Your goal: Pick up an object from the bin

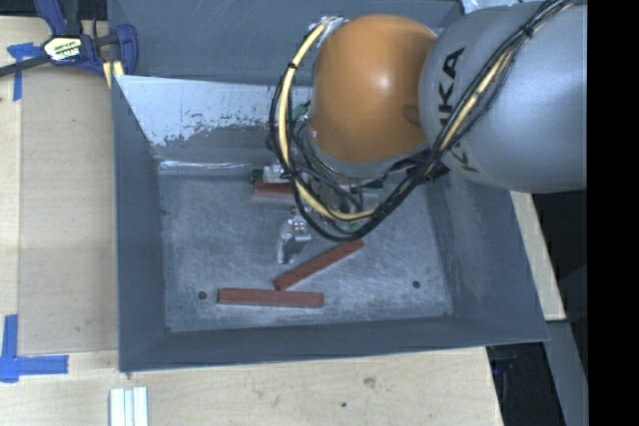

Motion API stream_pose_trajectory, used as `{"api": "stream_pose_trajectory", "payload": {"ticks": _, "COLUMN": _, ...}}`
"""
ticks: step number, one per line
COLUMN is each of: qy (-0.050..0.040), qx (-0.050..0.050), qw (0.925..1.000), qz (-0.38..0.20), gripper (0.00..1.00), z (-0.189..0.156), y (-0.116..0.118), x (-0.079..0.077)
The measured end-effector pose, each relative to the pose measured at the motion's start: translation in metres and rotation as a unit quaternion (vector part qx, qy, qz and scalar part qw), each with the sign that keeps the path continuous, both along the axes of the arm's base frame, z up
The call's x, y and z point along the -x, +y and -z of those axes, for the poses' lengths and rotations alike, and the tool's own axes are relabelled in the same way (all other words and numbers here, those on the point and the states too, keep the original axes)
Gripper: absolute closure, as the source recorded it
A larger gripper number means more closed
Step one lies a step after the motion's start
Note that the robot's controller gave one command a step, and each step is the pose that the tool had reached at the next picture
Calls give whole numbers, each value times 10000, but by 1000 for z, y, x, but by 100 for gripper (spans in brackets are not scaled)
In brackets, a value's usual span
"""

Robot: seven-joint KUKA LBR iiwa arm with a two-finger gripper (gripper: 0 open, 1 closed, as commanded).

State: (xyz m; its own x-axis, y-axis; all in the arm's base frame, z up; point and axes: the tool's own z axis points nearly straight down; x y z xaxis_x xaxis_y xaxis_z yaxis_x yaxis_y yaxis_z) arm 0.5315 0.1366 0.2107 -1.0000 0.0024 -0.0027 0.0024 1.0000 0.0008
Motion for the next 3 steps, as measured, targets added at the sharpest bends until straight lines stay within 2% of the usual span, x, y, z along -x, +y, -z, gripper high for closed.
{"api": "stream_pose_trajectory", "payload": {"ticks": 1, "qy": 0, "qx": 0, "qw": 10000, "qz": 0, "gripper": 0, "z": 0, "y": 0, "x": 0}}
{"api": "stream_pose_trajectory", "payload": {"ticks": 2, "qy": -27, "qx": -8, "qw": 9999, "qz": 164, "gripper": 0, "z": 51, "y": -10, "x": 19}}
{"api": "stream_pose_trajectory", "payload": {"ticks": 3, "qy": -121, "qx": -26, "qw": 9998, "qz": -162, "gripper": 100, "z": 133, "y": -10, "x": 22}}
